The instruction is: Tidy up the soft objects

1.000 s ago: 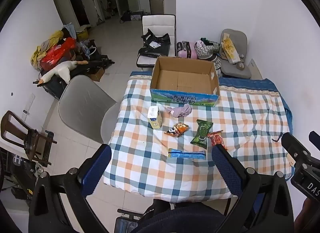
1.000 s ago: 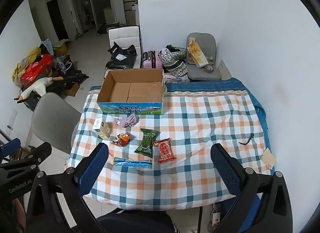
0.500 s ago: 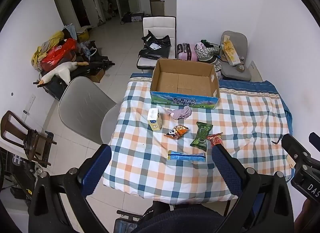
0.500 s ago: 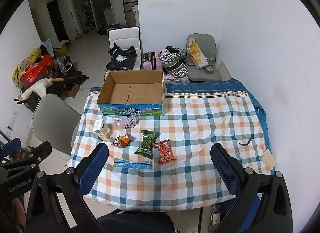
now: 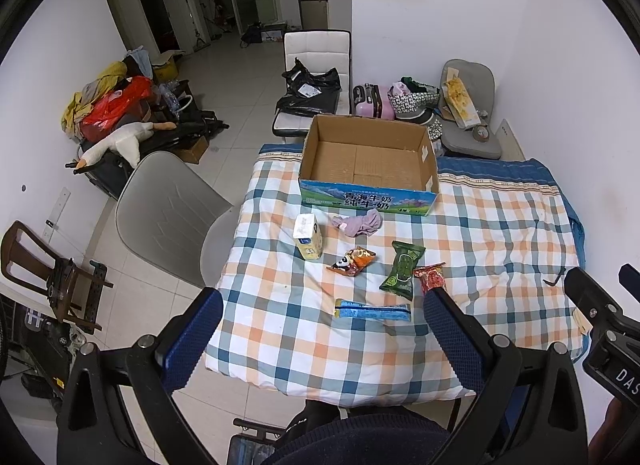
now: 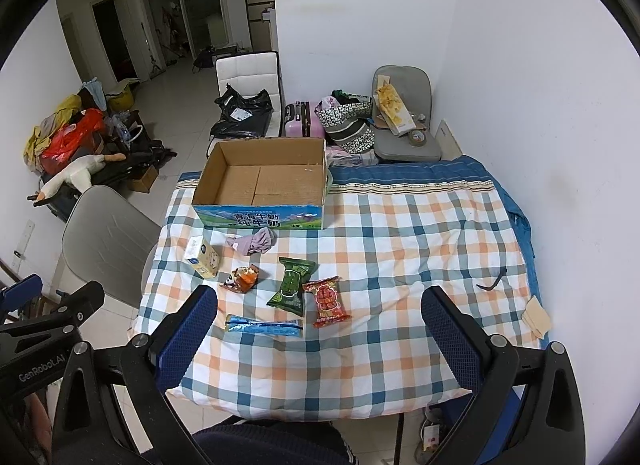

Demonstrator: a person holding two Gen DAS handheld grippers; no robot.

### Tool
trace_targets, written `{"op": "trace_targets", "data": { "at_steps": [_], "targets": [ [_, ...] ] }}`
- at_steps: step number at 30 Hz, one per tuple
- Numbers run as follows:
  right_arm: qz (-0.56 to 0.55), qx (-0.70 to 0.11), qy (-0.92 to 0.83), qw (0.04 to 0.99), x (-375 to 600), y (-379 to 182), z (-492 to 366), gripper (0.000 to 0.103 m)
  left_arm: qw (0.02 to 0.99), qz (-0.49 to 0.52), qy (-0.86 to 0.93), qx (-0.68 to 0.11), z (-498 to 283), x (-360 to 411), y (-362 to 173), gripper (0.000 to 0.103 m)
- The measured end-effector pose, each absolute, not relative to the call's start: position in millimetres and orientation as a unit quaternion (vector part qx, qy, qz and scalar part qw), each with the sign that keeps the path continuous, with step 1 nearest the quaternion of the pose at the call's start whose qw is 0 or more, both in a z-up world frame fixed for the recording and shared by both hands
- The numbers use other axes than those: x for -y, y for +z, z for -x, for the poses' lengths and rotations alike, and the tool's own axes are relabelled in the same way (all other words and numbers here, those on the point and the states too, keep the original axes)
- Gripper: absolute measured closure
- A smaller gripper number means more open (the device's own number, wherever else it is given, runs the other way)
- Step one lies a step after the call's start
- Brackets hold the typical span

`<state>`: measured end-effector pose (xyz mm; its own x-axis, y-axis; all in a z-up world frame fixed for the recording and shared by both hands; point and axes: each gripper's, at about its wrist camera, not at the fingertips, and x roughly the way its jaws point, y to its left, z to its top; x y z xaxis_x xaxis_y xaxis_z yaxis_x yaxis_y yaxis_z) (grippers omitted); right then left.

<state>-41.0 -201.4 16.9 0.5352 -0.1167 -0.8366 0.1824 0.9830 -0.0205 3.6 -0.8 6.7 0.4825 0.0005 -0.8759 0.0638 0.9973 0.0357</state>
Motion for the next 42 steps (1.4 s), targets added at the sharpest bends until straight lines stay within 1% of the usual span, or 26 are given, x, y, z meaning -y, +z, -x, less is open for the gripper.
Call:
{"op": "trace_targets", "data": {
  "at_steps": [42],
  "targets": [
    [-0.035, -0.470, -0.085, 0.878, 212.7, 30.0, 46.2, 0.000, 0.862, -0.029, -0.017, -0.505, -0.4, 2.9, 4.6, 0.000]
  ]
}}
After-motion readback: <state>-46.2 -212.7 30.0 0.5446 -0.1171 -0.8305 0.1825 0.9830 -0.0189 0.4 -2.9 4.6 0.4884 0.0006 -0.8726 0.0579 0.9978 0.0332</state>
